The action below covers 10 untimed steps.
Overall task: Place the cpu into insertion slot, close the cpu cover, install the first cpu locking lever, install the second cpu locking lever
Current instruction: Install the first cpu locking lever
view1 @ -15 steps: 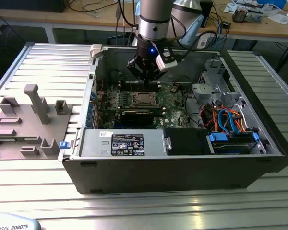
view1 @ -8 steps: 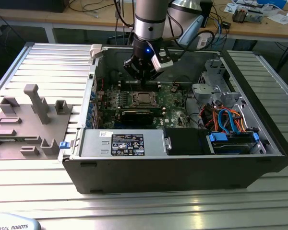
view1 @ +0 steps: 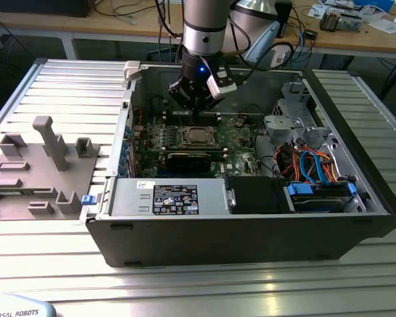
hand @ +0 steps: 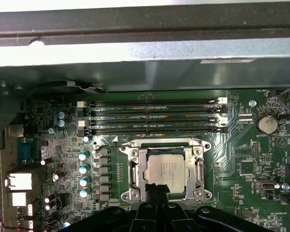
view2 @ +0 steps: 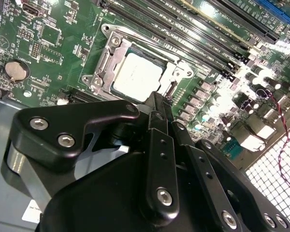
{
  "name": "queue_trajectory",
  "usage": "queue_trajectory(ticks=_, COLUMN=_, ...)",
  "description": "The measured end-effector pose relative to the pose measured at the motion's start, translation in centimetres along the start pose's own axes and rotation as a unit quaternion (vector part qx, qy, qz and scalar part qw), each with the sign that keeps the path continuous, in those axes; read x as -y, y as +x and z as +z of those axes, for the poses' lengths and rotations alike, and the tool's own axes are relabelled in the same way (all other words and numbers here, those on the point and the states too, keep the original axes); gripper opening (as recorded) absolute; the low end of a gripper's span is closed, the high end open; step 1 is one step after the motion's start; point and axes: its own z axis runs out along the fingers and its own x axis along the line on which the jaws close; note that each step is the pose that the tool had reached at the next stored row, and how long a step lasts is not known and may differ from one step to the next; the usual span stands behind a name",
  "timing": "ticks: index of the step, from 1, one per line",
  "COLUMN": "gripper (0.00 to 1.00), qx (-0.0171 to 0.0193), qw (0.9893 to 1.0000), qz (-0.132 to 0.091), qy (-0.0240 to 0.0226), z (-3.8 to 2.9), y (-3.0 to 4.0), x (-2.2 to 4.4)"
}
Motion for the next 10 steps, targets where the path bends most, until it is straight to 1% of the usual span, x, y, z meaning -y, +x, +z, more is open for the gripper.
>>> queue_trajectory(ticks=10, gripper=0.11, qx=0.0000, qw=1.0000, qz=0.000, qy=0.0000, z=0.01, y=0.37, x=0.01)
